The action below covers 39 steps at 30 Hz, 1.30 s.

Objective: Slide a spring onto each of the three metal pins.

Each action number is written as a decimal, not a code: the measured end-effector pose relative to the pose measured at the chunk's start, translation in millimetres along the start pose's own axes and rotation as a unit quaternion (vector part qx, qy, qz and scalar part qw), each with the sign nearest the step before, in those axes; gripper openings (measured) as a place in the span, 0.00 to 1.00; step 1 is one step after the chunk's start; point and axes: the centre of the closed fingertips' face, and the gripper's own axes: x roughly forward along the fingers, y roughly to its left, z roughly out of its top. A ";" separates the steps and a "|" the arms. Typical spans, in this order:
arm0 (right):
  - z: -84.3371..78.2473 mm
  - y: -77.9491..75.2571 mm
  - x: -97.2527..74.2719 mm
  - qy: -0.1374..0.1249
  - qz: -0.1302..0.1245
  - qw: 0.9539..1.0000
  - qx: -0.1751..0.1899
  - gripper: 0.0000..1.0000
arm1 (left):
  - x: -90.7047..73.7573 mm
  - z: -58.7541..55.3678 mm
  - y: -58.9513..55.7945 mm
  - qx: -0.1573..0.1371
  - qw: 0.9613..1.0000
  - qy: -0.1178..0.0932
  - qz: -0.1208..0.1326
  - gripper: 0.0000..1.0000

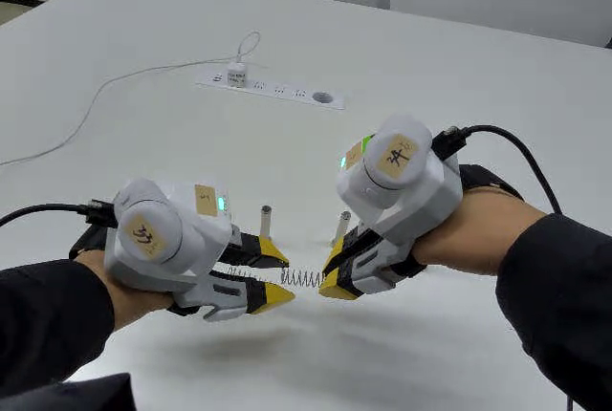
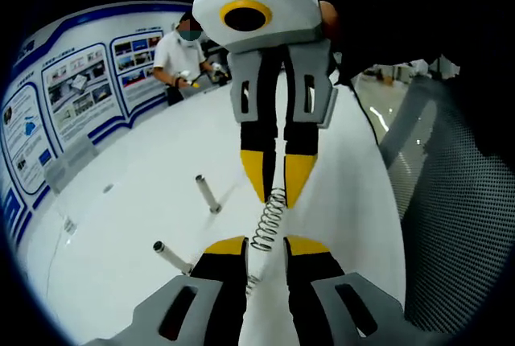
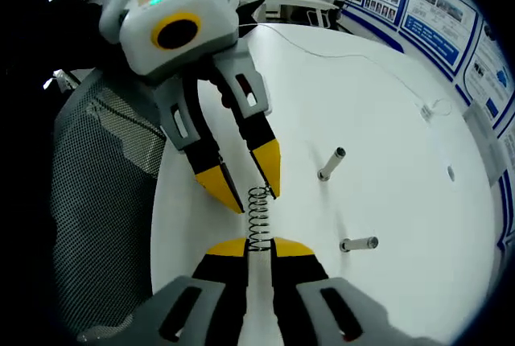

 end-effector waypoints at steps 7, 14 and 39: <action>7.6 2.9 -5.1 -0.007 0.001 1.000 -0.006 0.11 | 0.5 -1.2 -0.2 0.010 1.000 0.005 0.002 0.12; 28.5 5.4 -15.6 -0.037 -0.002 0.999 -0.014 0.11 | 1.6 -1.3 -2.8 0.006 1.000 0.004 -0.004 0.12; 47.4 8.8 -18.7 -0.073 -0.007 0.997 -0.035 0.17 | 0.0 3.3 -5.4 -0.035 0.999 -0.015 -0.013 0.10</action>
